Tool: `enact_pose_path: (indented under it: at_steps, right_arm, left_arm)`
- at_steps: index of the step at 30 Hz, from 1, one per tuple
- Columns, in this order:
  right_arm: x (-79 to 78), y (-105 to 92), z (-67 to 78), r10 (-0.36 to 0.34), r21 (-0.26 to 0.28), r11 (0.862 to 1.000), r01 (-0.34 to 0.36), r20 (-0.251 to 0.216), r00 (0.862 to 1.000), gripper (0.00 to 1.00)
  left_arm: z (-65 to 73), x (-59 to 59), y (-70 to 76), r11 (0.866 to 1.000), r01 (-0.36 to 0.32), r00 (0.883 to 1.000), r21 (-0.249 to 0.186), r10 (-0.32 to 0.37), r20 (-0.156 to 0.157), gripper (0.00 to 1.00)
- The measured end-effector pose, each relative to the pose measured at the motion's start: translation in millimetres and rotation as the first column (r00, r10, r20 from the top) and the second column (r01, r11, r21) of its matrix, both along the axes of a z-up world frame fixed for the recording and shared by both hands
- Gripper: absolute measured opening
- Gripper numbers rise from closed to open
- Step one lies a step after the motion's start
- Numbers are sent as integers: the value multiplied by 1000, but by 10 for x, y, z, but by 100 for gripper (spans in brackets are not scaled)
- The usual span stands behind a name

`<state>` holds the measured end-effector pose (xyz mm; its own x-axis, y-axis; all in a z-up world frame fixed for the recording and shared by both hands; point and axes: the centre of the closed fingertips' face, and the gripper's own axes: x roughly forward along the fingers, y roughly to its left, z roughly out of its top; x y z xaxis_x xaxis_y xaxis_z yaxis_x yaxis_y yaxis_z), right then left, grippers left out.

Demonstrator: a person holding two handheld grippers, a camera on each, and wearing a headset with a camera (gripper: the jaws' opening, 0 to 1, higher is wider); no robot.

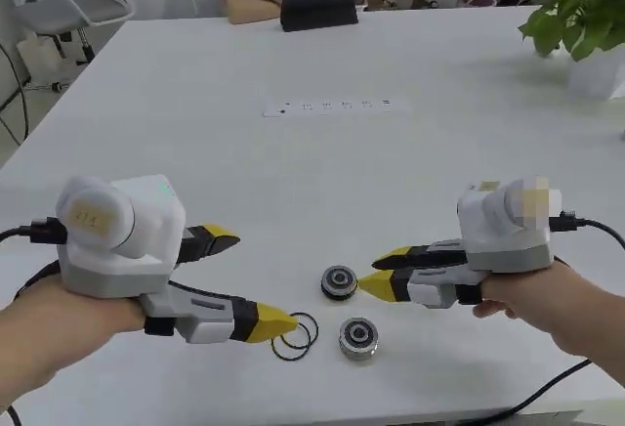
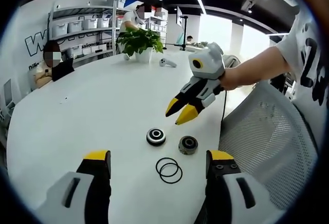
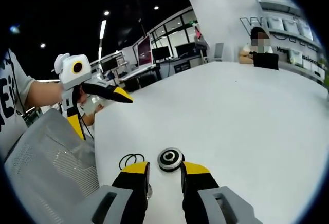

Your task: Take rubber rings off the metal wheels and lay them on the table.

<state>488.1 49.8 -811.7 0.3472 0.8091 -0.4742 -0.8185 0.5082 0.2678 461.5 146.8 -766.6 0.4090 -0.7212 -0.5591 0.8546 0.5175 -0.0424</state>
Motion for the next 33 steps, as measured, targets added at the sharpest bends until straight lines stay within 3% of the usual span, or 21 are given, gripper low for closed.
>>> enact_pose_path:
  at_steps: [23,33]
  right_arm:
    - [31,-61,-145,-7,-17,1000,7,6,1000,24]
    - [20,-55,-169,-3,-19,1000,3,6,1000,25]
  left_arm:
    - [-259,256,-241,999,33,998,4,-33,-44,61]
    - [-361,279,-398,998,58,996,4,-58,-61,56]
